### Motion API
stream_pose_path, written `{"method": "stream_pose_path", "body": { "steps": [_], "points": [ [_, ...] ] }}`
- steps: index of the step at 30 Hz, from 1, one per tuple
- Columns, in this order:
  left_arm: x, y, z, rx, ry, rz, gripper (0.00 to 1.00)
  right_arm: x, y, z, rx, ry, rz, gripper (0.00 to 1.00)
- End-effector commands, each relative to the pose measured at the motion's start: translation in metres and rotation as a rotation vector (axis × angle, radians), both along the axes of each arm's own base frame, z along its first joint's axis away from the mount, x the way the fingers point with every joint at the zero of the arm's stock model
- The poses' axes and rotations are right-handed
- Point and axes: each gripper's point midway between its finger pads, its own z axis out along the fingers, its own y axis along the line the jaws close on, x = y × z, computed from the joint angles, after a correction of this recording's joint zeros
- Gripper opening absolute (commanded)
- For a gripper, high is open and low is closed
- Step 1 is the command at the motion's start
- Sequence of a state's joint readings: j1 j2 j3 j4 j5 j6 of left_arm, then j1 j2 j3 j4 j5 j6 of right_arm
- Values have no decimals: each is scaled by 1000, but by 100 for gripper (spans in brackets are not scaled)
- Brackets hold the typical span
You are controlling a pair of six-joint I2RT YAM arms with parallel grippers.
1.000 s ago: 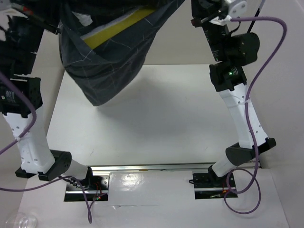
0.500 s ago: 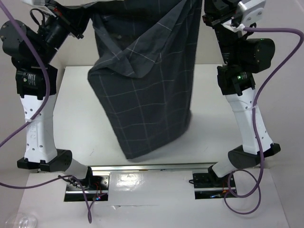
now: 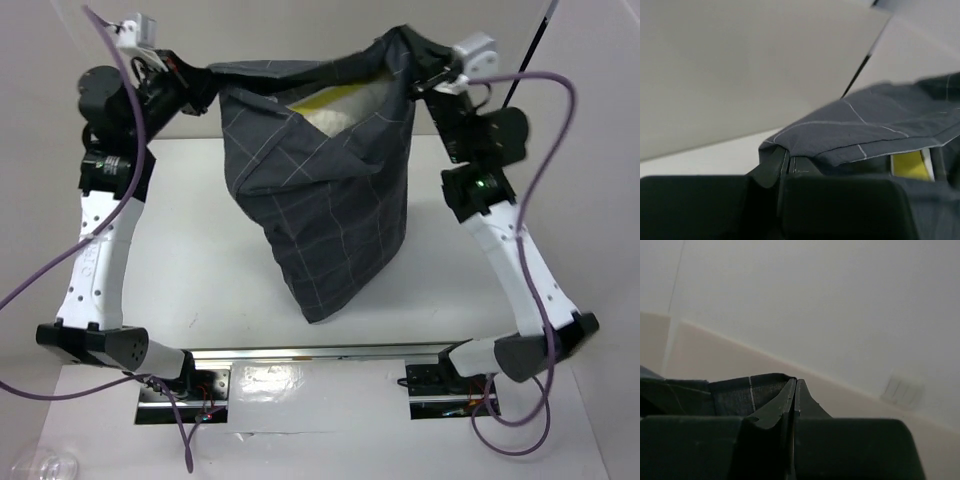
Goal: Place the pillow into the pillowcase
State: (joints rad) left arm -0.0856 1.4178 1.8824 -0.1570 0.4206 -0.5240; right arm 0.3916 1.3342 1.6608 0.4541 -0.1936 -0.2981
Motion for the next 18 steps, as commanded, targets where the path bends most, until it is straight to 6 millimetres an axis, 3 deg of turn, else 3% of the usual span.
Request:
{"method": "stream_pose_path", "body": {
  "steps": [1,2,4,7,8,11,12,13,14,15,17,18],
  "points": [
    [25,11,-27,56,2,77,0,53,6,-48,59,147,32,0],
    [31,16,-30,62,1,112,0,75,8,-71,52,203,25,0],
    [42,20,-44,85,-6,144,0,99,17,-94,54,257,50,0],
    [52,30,-54,107,5,205,0,117,25,-108,52,291,87,0],
    [56,34,-59,104,12,229,0,129,33,-123,42,319,107,0],
    [62,37,-70,131,14,263,0,139,47,-131,46,346,173,0],
    [65,42,-75,129,28,292,14,137,57,-134,17,360,225,2],
    [66,45,-75,154,17,306,26,138,62,-135,14,383,255,23],
    [67,45,-75,173,9,310,35,140,65,-138,11,411,271,35],
    [69,54,-75,182,8,359,60,133,70,-134,-7,401,309,45],
    [66,62,-67,229,-32,403,65,128,75,-133,-31,398,337,53],
    [64,71,-60,245,-56,454,65,115,81,-134,-74,386,389,57]
  ]
}}
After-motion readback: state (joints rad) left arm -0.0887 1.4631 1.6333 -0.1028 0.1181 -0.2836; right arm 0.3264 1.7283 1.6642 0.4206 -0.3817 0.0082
